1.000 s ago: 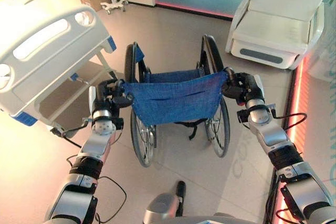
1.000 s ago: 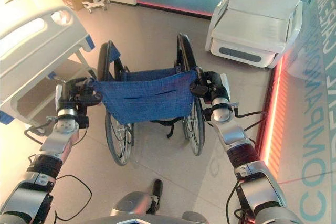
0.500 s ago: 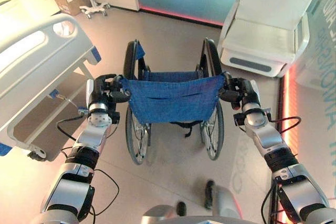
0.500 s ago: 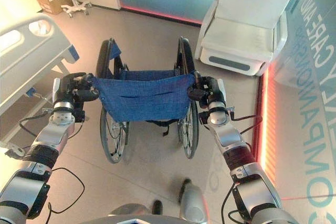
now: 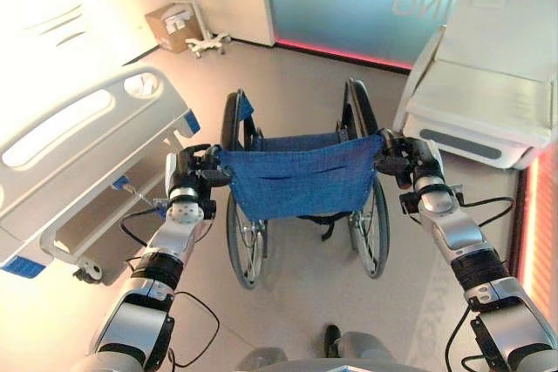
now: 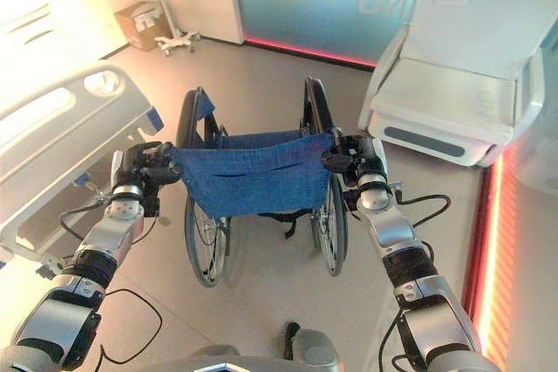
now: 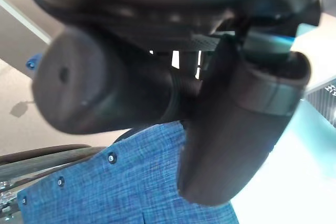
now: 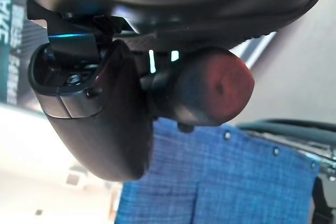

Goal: Push the wheelchair next to the bed

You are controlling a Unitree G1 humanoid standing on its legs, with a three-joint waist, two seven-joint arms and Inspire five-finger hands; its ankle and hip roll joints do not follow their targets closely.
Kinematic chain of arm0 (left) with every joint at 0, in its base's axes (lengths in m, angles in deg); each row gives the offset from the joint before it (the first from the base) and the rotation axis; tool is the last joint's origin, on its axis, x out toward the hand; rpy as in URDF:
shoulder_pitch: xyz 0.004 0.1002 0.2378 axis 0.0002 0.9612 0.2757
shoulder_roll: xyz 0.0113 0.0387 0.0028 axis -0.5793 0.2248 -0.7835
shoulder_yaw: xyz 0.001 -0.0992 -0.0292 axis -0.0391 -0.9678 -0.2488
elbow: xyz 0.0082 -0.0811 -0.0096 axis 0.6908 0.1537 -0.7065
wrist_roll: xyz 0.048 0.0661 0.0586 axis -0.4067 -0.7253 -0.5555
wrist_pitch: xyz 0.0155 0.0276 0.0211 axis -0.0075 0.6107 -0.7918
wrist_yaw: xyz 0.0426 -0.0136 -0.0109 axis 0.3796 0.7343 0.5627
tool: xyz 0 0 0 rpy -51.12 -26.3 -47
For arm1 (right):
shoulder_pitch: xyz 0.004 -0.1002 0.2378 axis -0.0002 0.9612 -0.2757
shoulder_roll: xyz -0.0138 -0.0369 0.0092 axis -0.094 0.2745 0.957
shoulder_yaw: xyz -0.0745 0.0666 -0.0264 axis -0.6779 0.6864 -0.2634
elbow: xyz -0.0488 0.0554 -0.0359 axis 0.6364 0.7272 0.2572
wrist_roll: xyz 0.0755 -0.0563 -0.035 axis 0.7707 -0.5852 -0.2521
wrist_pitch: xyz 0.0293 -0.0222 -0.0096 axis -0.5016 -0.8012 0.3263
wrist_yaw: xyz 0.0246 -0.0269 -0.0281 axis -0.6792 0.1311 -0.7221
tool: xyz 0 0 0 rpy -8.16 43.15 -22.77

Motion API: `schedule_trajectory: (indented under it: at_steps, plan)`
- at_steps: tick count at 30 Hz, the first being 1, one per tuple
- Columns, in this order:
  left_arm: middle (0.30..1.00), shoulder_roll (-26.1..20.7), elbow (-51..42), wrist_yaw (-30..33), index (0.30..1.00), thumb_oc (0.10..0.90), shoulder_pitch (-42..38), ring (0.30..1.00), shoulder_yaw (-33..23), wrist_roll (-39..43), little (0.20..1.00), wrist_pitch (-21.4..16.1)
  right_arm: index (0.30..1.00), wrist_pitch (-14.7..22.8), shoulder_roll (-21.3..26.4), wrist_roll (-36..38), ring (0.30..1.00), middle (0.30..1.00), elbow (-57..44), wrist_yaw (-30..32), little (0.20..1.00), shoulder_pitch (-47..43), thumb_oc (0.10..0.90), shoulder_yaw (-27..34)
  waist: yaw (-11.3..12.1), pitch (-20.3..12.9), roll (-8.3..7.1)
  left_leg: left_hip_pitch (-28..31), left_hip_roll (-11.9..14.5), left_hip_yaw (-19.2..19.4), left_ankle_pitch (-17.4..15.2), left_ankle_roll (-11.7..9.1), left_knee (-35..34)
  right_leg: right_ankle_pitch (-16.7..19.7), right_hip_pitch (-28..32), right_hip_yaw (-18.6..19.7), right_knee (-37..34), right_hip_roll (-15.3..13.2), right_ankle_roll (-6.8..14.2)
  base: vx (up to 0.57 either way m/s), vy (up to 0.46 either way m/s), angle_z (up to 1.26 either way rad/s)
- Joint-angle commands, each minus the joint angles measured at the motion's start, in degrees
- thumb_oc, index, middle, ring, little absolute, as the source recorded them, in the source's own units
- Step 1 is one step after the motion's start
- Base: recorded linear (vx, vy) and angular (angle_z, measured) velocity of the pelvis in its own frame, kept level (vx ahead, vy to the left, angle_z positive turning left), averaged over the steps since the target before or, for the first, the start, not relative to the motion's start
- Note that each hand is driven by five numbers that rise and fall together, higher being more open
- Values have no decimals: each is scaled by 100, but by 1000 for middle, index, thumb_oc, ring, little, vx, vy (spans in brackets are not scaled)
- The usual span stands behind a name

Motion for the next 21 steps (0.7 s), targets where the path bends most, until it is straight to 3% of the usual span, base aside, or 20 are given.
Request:
schedule_trajectory:
  at_steps: [1,2,4,6,8,9,11,12,13,14,16,18,20,21]
  plan:
    - [300,80,-477,-815,300,400,399,300,203,365,300,-723,300,-54,550,-637,300,300,213,-379,300,504,400,-501,103,418,132,-164,422,-117,1336,-131,-2665,-247,668,-256,-23,6,364,697,117,-53]
    - [300,75,-596,-777,300,400,509,300,141,337,300,-753,300,-90,507,-667,300,300,176,-341,300,497,400,-551,271,453,275,-382,375,-264,1791,-287,-3772,-333,882,-159,-57,190,370,504,87,-56]
    - [300,77,-862,-752,300,400,732,300,-64,201,300,-726,300,-163,586,-780,300,300,-16,-479,300,503,400,-526,431,452,314,-478,304,-412,1869,-287,-4461,-555,1092,40,7,200,409,713,166,-67]
    - [300,32,-962,-779,300,400,788,300,-179,176,300,-695,300,-177,652,-835,300,300,-59,-606,300,461,400,-490,449,408,344,-401,253,-371,1711,-230,-4326,-691,1032,45,173,160,428,524,174,-61]
    - [300,38,-953,-824,300,400,880,300,-245,203,300,-694,300,-147,587,-910,300,300,42,-803,300,541,400,-371,485,316,348,-449,167,-346,1307,-117,-3467,-992,1068,-98,575,-89,477,536,182,-62]
    - [300,43,-973,-840,300,400,909,300,-264,178,300,-691,300,-136,572,-930,300,300,34,-816,300,575,400,-358,492,308,336,-437,163,-338,1230,-98,-3396,-1021,1094,-110,608,-132,498,497,153,-26]
    - [300,53,-1129,-885,300,400,1045,300,-333,60,300,-598,300,-95,472,-952,300,300,3,-807,300,760,400,-310,527,220,269,-142,118,-225,891,117,-3372,-830,1136,-279,1005,-443,721,543,207,-8]
    - [300,31,-1122,-861,300,400,1034,300,-282,27,300,-561,300,-67,370,-957,300,300,-10,-766,300,838,400,-294,545,129,253,68,35,-254,873,216,-3521,-554,1138,-335,1417,-593,886,563,239,-18]
    - [300,26,-1117,-864,300,400,1020,300,-263,3,300,-547,300,-53,345,-942,300,300,-3,-747,300,853,400,-293,555,101,240,109,-2,-261,871,243,-3560,-499,1150,-337,1503,-638,924,376,165,-13]
    - [300,25,-1117,-864,300,400,1020,300,-262,3,300,-547,300,-53,344,-942,300,300,-3,-747,300,854,400,-293,556,102,238,111,-4,-260,872,244,-3562,-501,1150,-336,1505,-641,925,320,150,11]
    - [300,-28,-1174,-910,300,400,922,300,-128,-113,300,-432,300,4,242,-916,300,300,24,-616,300,942,400,-256,590,-21,259,253,-98,-218,789,383,-3645,40,1009,-458,2397,-882,992,409,181,14]
    - [300,-76,-1181,-921,300,400,887,300,-45,-140,300,-402,300,-10,207,-868,300,300,-3,-558,300,987,400,-231,592,-72,244,381,-167,-194,697,454,-3638,349,794,-522,2682,-956,990,387,115,-11]
    - [300,-79,-1145,-888,300,400,862,300,4,-131,300,-387,300,-54,171,-831,300,300,-2,-531,300,940,400,-288,549,-60,248,565,-158,-105,607,452,-3614,482,481,-621,2399,-1063,962,440,59,-16]
    - [300,-78,-1105,-881,300,400,832,300,15,-118,300,-389,300,-95,168,-805,300,300,-2,-512,300,880,400,-338,486,-34,297,710,-86,-36,556,431,-3607,376,216,-674,2081,-1056,888,419,2,-22]
